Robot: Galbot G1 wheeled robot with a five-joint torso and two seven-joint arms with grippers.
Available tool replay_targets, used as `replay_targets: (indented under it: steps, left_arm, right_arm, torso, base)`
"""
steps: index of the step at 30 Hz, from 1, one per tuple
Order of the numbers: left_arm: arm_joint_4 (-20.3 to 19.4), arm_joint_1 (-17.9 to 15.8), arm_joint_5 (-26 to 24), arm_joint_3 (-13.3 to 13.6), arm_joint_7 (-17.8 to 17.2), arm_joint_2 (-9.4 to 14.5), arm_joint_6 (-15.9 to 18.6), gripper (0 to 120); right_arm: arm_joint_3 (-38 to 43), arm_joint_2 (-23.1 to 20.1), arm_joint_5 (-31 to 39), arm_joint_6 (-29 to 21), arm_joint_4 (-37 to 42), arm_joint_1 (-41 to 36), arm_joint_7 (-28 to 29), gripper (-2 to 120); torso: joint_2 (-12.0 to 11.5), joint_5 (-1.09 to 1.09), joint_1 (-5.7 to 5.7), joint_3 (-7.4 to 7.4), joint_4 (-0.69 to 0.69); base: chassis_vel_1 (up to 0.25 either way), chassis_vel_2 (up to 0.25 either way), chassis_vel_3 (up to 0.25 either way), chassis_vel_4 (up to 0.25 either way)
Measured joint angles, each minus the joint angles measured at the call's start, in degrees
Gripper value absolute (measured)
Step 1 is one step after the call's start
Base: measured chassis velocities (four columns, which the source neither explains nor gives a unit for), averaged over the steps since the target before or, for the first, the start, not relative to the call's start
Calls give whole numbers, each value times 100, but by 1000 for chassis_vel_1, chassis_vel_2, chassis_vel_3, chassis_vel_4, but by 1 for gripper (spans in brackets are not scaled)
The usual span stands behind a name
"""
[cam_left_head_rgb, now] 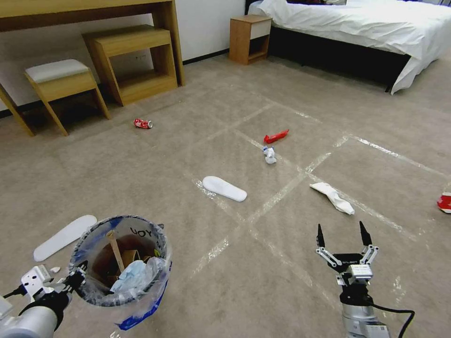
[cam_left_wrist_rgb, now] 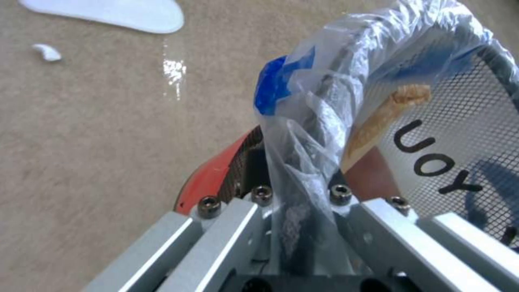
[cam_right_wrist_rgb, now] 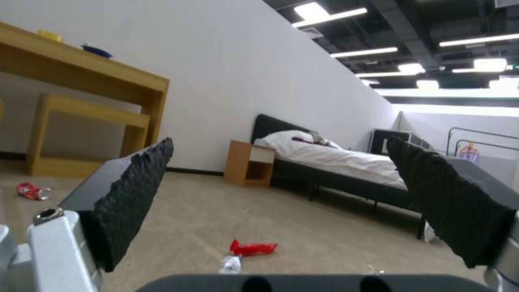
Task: Pick up the trash bin and place the garbage on the floor into it.
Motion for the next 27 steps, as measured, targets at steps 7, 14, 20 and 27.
replay_targets:
  steps: [7, 14, 20, 27]
  left_arm:
    - [13, -10, -5, -3, -2, 3, -1, 0]
    - [23, -21, -11, -13, -5, 15, -4, 0]
    - [49, -39, -15, -16, -9, 24, -9, 0]
    - [70, -51, -21, -26, -16, 50, -16, 0]
  right_arm:
    - [-28, 5, -7, 0, -24, 26, -3, 100]
    - [-51, 12, -13, 0, -50, 48, -12, 100]
    - [-70, 27, -34, 4, -94, 63, -22, 100]
    - [-84, 31, -36, 6, -126, 93, -27, 100]
  torso:
    - [0, 1, 0, -1, 0]
    - [0, 1, 0, -1, 1]
    - [0, 1, 1, 0, 0]
    - [0, 0, 1, -1, 0]
  base:
    - [-118, 101, 127, -108]
    - [-143, 151, 129, -154]
    - [-160, 135, 162, -142]
    - [-139, 162, 148, -149]
